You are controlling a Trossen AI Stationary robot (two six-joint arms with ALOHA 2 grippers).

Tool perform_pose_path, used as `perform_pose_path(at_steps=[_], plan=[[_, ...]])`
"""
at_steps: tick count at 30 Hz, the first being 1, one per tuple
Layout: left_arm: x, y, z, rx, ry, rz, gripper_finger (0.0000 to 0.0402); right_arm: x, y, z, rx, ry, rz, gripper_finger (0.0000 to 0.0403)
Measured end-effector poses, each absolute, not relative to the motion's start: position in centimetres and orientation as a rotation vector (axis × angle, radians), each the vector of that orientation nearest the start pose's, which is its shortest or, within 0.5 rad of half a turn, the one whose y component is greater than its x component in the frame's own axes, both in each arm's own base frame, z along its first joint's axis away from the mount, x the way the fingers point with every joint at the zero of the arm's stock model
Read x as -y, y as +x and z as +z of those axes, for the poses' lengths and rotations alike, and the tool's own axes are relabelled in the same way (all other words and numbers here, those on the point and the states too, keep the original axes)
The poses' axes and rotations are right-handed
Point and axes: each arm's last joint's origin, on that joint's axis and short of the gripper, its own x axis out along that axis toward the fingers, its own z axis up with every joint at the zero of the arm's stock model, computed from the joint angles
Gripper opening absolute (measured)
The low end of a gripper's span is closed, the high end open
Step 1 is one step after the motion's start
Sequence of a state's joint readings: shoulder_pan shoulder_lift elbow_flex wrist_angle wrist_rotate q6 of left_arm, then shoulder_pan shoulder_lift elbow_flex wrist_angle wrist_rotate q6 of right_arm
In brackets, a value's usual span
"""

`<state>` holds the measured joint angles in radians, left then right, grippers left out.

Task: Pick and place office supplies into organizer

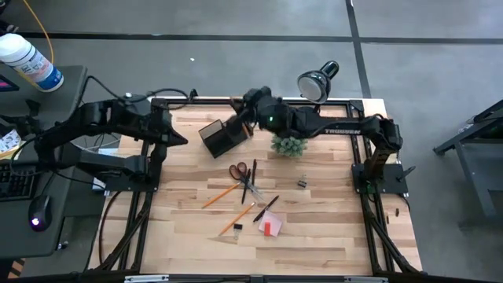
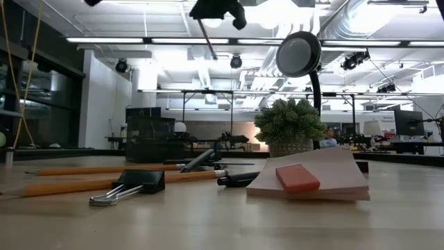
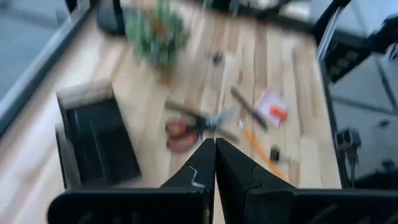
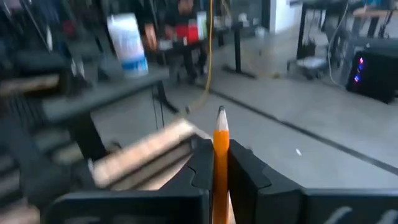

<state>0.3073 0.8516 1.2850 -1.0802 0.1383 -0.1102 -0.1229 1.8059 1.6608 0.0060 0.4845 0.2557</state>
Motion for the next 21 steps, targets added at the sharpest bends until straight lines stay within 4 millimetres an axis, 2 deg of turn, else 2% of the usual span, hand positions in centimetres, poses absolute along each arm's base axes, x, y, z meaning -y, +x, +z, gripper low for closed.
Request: perform_pose_path(at_steps=[6,12,16,21], plan=[[-3.2,11.6,41.7,-0.447,-0.171,0.165,0.0001,9.1,43.5,36.9,0.127,0.246,-0.568,0.0017],[-3.2,11.9,41.7,-0.444,-0.12,0.132,0.0001,10.3,45.6,33.8,0.17,0.301,-0.568,0.0017],[-3.3,12.0,41.7,-0.446,-0.104,0.128,0.0001,11.2,47.0,31.8,0.259,0.32,-0.563,0.0017],[-3.2,11.8,41.8,-0.442,-0.088,0.124,0.0,13.6,47.8,29.1,0.283,0.363,-0.579,0.0017]])
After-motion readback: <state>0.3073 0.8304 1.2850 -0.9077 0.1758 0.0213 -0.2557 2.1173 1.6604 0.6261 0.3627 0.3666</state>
